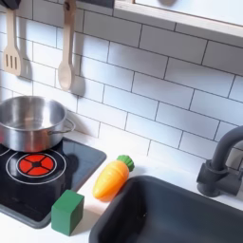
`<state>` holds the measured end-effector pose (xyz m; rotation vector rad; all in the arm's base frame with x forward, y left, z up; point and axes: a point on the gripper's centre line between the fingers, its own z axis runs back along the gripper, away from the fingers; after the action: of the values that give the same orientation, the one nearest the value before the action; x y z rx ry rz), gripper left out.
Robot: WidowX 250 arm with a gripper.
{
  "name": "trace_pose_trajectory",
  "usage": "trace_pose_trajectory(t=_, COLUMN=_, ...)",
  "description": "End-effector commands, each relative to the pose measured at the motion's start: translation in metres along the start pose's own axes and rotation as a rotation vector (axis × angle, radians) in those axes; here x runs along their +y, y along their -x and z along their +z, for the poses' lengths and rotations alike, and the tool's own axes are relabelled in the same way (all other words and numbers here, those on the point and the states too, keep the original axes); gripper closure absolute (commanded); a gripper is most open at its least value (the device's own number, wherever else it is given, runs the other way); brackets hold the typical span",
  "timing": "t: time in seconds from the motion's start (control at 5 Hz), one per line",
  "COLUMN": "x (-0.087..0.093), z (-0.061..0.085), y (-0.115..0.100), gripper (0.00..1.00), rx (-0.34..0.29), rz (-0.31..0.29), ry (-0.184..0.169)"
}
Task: Push button
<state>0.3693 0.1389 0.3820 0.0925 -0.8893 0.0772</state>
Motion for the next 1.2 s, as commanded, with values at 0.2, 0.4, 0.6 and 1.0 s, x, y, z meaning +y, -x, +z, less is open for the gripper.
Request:
trace_pose_trajectory(t=0.2, x=0.004, z=-0.006, y=-0.022, gripper=1.0, rx=-0.038, rz=-0.018, ry=-0.002)
trace_pose_trajectory(t=0.4, x=0.006, z=-0.01, y=-0.024, gripper=1.0, rx=-0.037, rz=-0.017, ry=-0.003)
trace_pose_trajectory(t=0.6, x=0.006, z=-0.015, y=-0.027, gripper=1.0, rx=-0.033, rz=-0.024, ry=0.003)
trace_pose_trajectory(t=1.0, x=0.009, z=-0.019, y=-0.033, gripper=1.0, rx=-0.014, rz=-0.03, ry=-0.007)
